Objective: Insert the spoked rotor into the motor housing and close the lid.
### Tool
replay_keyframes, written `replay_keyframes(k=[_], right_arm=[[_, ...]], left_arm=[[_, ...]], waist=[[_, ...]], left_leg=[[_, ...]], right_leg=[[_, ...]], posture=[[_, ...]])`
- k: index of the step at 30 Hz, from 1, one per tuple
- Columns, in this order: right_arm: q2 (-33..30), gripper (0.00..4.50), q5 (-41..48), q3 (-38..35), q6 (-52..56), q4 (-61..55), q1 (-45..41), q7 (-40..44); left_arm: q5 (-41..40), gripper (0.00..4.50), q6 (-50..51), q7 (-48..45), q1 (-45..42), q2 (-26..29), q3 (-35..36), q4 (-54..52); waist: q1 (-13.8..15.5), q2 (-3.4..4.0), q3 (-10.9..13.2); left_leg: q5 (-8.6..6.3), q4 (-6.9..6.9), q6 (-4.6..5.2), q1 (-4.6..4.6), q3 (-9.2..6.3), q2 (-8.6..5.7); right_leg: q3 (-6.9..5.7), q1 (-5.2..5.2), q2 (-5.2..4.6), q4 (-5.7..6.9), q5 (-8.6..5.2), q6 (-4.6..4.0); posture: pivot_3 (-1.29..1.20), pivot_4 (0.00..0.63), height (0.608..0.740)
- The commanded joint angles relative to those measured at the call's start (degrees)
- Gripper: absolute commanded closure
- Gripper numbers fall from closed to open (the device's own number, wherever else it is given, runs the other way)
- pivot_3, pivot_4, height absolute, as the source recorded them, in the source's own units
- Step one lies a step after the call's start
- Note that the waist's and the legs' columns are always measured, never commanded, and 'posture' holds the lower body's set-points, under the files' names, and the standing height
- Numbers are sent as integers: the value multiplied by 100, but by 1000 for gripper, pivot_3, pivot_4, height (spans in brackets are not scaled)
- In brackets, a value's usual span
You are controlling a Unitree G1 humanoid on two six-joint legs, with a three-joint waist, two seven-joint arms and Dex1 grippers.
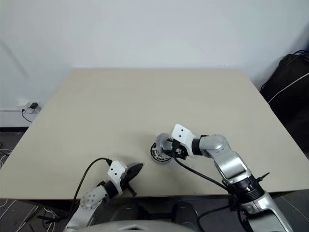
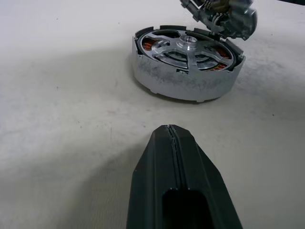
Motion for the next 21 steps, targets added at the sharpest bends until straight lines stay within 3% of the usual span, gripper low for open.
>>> replay_keyframes(k=[1, 10, 21], right_arm=[[277, 1803, 25, 36, -180, 317, -245, -99], [772, 1803, -170, 235, -282, 1086, -323, -382], [705, 1803, -215, 373, 37, 1198, 97, -410]], left_arm=[[-147, 4500, 227, 7, 27, 0, -16, -729], [-340, 4500, 859, 78, -20, 14, -28, -1610], [-400, 4500, 1084, 117, -28, 31, -26, -1799]], waist=[[-3, -1, 0], [-5, 3, -2], [4, 20, -46]], left_leg=[[1, 0, -1, 0, 0, 0], [3, 1, -5, 0, 3, -2], [4, 1, -8, 12, 3, -1]], right_leg=[[0, 0, 0, 1, 0, 0], [3, 1, 1, 2, 3, 3], [6, 11, 3, 4, 3, 4]], posture=[[0, 0, 740], [0, 0, 740], [0, 0, 740]])
